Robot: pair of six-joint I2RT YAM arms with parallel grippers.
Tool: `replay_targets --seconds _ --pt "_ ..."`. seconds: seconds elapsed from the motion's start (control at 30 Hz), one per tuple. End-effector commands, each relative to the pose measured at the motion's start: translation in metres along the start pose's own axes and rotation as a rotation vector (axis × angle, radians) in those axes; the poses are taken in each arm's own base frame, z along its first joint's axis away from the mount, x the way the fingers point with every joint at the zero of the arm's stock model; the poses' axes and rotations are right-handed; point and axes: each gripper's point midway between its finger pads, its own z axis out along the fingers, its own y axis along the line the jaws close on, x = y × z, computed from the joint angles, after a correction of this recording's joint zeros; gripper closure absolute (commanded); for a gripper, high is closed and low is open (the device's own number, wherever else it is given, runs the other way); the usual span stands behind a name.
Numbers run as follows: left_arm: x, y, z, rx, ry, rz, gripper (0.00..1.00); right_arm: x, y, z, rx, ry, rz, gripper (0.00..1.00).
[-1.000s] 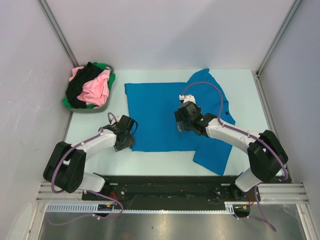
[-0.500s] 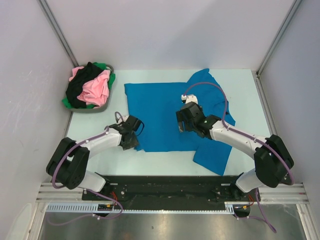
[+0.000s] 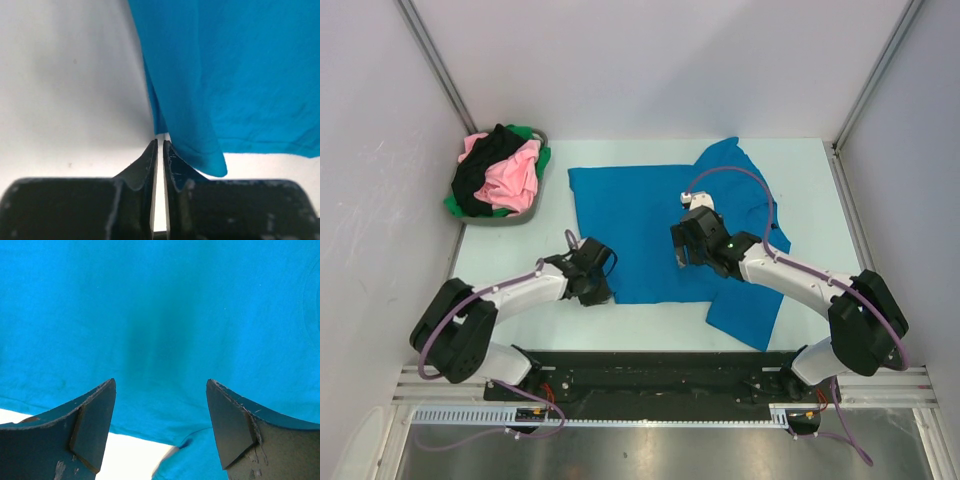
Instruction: Fold and stack the t-shirts
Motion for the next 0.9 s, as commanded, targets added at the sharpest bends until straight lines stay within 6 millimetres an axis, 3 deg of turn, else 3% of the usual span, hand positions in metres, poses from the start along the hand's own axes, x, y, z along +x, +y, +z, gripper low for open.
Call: replay_targets --seconds 0.0,0.17,0.2,0.37,0.5,0.77,0.87 --pt "0.01 0.011 -0.014 -0.007 0.017 0.017 0.85 -0.009 0.006 -0.005 -0.023 -0.037 0.019 0.23" --pt "0.0 0.013 -0.024 0.026 -0.067 0.016 0.65 -0.006 0.008 -0.005 -0.025 -0.029 0.01 0.22" --pt "-0.002 0.013 -0.025 0.021 -0.07 0.019 0.44 -0.005 0.009 -0.004 -0.026 -0.028 0.009 0.22" --pt "0.002 0.008 -0.013 0.026 -0.038 0.033 0.27 -0.004 0.01 -0.003 -0.023 -0.024 0.005 0.23" --pt "0.011 0.005 -0.001 0.048 -0.008 0.024 0.3 -0.001 0.005 -0.002 -0.004 -0.013 0.001 0.22" --pt "0.009 0.008 0.015 0.014 -0.008 0.044 0.36 0.005 0.006 0.002 0.003 0.006 -0.002 0.22" --pt "0.007 0.013 0.023 -0.026 0.0 0.037 0.62 0.008 0.005 0.004 0.014 0.014 -0.011 0.23"
